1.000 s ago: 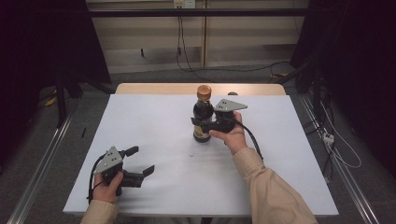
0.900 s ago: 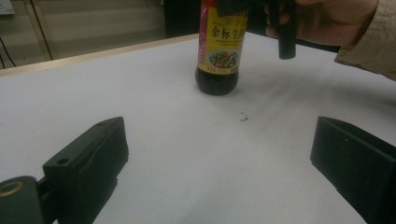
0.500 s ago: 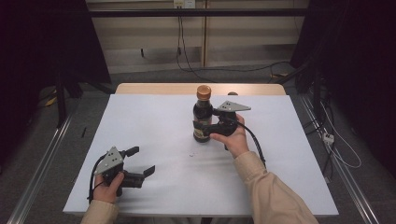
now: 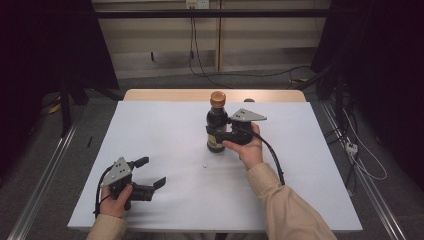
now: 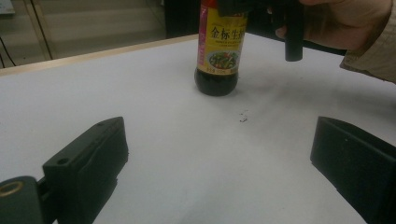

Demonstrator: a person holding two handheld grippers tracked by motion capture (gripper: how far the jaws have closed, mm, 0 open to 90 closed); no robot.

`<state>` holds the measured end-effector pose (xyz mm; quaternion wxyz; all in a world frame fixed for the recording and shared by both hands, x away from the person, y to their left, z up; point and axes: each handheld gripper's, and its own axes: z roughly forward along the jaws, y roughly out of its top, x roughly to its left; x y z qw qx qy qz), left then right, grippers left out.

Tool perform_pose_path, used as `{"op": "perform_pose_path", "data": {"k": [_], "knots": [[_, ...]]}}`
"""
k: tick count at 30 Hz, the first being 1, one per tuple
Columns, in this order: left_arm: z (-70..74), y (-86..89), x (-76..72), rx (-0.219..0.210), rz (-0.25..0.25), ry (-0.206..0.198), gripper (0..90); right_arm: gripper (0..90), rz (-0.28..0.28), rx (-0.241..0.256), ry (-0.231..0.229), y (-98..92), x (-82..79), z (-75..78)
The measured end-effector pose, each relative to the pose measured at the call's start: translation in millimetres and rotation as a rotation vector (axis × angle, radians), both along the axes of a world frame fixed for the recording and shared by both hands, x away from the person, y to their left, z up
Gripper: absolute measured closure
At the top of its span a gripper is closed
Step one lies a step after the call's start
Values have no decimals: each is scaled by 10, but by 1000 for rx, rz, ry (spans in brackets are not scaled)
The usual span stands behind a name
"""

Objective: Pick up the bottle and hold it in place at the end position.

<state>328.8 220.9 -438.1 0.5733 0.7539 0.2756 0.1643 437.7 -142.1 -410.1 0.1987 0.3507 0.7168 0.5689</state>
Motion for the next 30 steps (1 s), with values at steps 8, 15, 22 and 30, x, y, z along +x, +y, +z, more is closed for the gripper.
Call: {"op": "perform_pose_path", "data": {"k": [8,15,22,30], "knots": [[47,29,0,-17,17,-7,39,293,-8,-2,3,0,-7,-1],[57,12,8,-13,14,-10,39,296,-6,-18,0,0,-11,10],[111,-7,25,-28,15,-6,39,300,-8,-17,5,3,-15,10],[338,-110,93,-54,-4,-2,39,309,-14,-18,-14,18,-31,-6]]}}
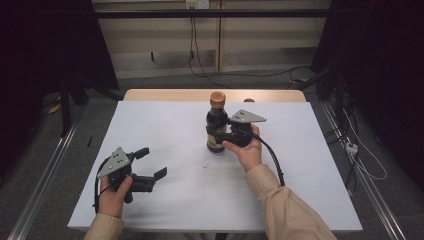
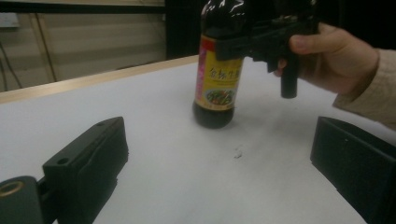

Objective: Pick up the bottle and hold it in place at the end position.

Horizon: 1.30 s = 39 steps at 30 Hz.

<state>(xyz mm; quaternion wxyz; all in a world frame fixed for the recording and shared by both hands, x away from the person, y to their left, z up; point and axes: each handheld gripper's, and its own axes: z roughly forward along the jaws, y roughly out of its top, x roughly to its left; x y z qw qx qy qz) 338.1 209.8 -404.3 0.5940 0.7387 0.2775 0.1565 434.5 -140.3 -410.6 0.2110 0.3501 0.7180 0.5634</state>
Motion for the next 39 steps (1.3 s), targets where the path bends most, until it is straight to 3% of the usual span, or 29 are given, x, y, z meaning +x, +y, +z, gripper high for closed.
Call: {"op": "perform_pose_path", "data": {"k": [9,22,31,37,39], "knots": [[73,-170,153,29,-24,28,41,309,-26,15,-7,14,-22,-19],[203,-353,369,6,-17,71,50,310,-27,12,-6,7,-26,-20],[305,-493,521,0,-24,65,49,310,-27,13,-9,8,-23,-25],[353,-551,594,3,-3,57,38,308,-29,15,-8,7,-24,-24],[363,-564,618,-3,-2,70,40,308,-30,14,-6,7,-24,-22]]}}
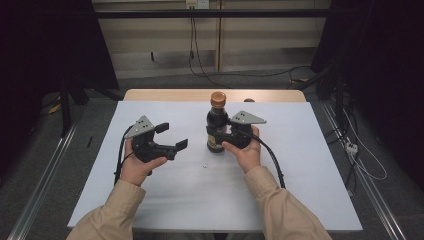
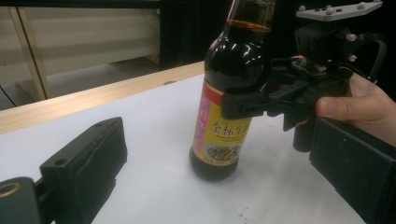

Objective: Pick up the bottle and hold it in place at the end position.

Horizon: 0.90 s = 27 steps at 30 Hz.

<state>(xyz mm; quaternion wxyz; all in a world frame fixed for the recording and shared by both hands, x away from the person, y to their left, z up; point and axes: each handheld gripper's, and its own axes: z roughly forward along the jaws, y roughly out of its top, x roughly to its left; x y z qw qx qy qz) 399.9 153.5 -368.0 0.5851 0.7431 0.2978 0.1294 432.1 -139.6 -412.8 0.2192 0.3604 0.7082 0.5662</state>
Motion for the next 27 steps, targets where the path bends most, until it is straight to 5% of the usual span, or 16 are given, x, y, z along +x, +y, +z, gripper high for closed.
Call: {"op": "perform_pose_path", "data": {"k": [19,27], "knots": [[106,-112,162,25,6,-55,177,305,3,3,3,-3,5,-1],[211,-218,203,84,-12,-109,323,304,4,3,6,-5,7,2]]}}
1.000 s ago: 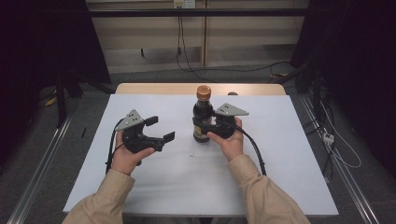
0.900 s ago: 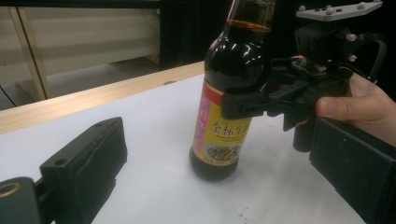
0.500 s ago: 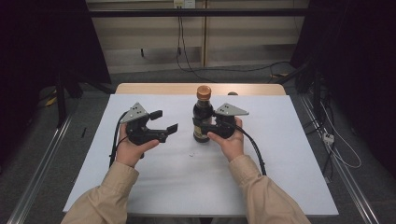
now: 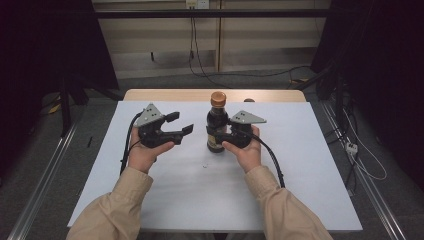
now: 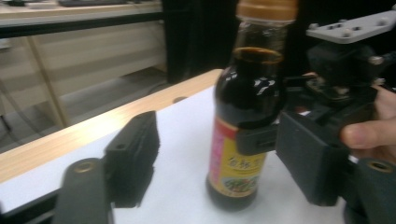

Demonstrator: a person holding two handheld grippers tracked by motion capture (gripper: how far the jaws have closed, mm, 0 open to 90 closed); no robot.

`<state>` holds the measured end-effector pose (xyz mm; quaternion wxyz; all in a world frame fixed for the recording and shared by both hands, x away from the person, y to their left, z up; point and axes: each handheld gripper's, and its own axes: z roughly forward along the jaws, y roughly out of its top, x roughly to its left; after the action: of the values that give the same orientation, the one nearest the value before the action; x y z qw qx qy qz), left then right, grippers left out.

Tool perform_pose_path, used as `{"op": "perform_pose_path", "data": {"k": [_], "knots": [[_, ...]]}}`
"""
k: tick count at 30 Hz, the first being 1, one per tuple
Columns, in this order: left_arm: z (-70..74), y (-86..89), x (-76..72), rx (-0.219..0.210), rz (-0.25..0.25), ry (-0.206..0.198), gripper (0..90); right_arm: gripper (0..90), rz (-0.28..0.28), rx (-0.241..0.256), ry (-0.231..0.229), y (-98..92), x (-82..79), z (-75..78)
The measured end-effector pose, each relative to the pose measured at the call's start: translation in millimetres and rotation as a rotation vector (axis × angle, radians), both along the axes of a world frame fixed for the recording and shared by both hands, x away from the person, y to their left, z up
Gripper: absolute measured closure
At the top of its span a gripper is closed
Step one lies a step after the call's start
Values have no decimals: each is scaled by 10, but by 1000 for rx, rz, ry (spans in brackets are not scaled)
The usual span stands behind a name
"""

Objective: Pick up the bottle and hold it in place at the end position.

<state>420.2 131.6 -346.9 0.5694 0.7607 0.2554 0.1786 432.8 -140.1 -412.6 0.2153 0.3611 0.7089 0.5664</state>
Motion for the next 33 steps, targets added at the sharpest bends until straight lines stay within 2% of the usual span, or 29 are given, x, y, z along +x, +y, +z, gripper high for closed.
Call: {"op": "perform_pose_path", "data": {"k": [1,3,5,9,10,12,15,18,21,25,33], "knots": [[15,-18,5,5,6,-11,327,304,0,0,1,0,-1,0],[42,-54,18,-3,-11,-2,341,304,-1,1,1,1,-2,1],[63,-79,26,-2,-3,0,347,303,-1,2,2,1,-2,1],[86,-84,75,-29,13,17,350,303,-2,3,3,2,-3,1],[91,-85,88,-40,4,19,351,303,-1,2,2,1,-2,1],[103,-101,103,-32,7,16,390,303,-2,3,2,0,-3,1],[122,-119,125,-42,-3,21,416,303,-1,4,2,1,-2,-1],[143,-145,150,-37,-21,5,453,303,-3,3,2,2,-2,0],[161,-188,165,-27,-35,18,502,303,-3,3,3,3,-3,0],[174,-236,178,-59,-33,33,549,303,-4,0,1,3,-2,0],[237,-321,193,-34,-63,26,662,303,-5,1,0,5,-3,-1]]}}
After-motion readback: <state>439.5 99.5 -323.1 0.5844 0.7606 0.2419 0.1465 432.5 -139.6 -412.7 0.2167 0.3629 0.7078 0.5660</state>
